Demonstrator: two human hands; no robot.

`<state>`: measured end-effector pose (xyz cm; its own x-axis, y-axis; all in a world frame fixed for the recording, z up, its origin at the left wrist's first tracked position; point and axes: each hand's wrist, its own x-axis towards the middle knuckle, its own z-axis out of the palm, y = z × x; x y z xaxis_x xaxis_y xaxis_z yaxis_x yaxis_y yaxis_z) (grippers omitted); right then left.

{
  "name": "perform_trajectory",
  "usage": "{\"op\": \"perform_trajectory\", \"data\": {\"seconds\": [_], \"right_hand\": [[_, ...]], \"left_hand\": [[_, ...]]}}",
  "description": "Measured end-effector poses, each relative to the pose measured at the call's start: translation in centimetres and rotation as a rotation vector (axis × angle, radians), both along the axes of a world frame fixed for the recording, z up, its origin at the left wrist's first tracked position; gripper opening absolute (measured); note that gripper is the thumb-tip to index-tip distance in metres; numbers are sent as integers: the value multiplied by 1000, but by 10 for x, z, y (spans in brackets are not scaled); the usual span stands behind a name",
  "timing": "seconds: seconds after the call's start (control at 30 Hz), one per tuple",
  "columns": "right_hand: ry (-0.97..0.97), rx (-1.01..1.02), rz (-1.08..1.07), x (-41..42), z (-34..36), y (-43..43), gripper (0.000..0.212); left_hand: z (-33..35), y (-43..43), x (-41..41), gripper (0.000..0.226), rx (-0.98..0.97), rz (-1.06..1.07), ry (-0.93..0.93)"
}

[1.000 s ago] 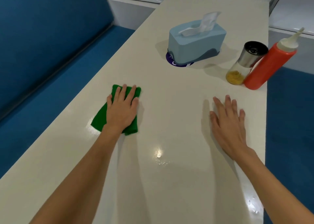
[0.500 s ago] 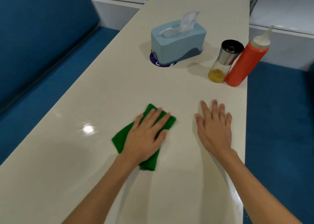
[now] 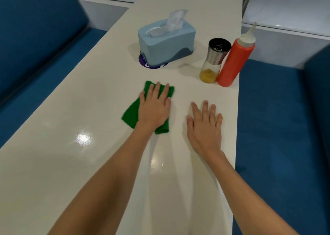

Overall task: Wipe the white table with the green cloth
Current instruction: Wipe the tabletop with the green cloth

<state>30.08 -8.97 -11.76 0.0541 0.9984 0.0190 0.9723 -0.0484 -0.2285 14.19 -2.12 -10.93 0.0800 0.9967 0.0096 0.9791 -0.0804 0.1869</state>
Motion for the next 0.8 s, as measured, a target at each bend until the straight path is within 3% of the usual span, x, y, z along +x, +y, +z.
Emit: {"op": "perform_trajectory", "data": {"seconds": [0.13, 0.27, 0.43, 0.6, 0.8], "right_hand": [[33, 24, -8, 2, 0, 1, 58], [26, 20, 8, 4, 0, 0, 53], [29, 20, 11, 4, 2, -1, 52], [22, 14, 2, 3, 4, -1, 52], [68, -79, -17, 1, 13, 3, 52]], "left_hand": [[0, -56, 13, 56, 0, -200, -15], [3, -103, -38, 53, -32, -334, -42], [1, -82, -95, 56, -18, -108, -29], [1, -32, -53, 56, 8, 151, -1], [0, -61, 10, 63, 5, 4, -20]]}}
